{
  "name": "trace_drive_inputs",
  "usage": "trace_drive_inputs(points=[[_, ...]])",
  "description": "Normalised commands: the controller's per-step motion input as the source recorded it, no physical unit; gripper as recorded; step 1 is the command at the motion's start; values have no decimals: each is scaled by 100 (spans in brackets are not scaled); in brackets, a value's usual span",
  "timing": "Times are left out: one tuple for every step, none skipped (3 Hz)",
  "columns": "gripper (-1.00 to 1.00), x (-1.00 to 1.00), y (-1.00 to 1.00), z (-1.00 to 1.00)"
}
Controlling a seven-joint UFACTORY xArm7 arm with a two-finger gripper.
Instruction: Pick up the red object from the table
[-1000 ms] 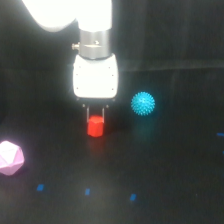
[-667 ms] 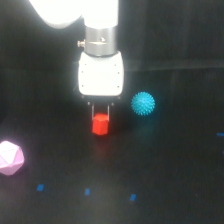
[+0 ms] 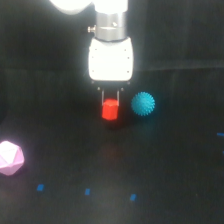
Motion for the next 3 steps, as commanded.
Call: trace_drive_inputs(points=[[-85, 18, 87, 100], [-100, 33, 33, 96], [-100, 9, -23, 100]])
